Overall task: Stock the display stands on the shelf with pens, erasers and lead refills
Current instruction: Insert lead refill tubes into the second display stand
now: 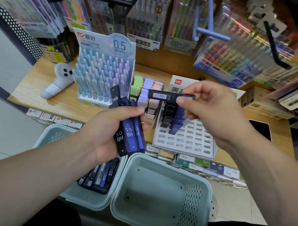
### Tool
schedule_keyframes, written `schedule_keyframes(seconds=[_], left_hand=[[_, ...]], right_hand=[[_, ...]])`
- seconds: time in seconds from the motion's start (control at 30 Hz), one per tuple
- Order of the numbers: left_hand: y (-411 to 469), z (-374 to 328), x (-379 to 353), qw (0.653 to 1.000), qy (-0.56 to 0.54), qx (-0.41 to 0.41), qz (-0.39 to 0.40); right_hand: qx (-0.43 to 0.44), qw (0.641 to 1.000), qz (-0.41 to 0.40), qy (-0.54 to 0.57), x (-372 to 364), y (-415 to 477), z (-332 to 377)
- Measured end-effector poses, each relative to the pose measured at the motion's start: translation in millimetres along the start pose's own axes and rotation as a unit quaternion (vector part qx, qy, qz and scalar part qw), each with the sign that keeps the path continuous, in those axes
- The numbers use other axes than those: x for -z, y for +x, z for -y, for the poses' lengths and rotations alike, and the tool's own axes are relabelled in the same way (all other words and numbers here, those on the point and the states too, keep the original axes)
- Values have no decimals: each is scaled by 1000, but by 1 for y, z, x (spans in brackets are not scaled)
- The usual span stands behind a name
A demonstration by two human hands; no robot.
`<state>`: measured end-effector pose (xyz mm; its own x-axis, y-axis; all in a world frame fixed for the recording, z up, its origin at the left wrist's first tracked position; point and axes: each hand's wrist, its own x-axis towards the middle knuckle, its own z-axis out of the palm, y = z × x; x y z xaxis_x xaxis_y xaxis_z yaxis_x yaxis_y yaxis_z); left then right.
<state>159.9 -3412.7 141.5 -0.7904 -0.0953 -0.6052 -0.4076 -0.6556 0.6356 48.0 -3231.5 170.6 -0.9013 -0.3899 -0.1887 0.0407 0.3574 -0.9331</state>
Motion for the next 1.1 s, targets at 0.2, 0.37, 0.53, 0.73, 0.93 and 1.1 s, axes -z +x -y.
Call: schedule_keyframes(seconds=[0.2, 0.37, 0.53, 0.73, 0.93, 1.1], left_hand=[[1, 2, 6, 999, 20, 13, -27], [2, 3, 6, 999, 22, 10, -27], [2, 3, 7, 999, 26, 13, -30], [0, 2, 8, 999, 32, 15, -36], [-2, 0, 13, 999, 31, 14, -29], [-2, 0, 15, 999, 31, 13, -15]], right_hand=[[26, 978, 46, -202, 9, 1, -17], [-21, 964, 111, -241, 3, 3, -26], [13, 961, 91, -261, -1, 4, -42], [131, 930, 41, -342, -4, 11, -58], [158, 917, 25, -366, -9, 13, -63], [180, 902, 18, -393, -14, 12, -63]])
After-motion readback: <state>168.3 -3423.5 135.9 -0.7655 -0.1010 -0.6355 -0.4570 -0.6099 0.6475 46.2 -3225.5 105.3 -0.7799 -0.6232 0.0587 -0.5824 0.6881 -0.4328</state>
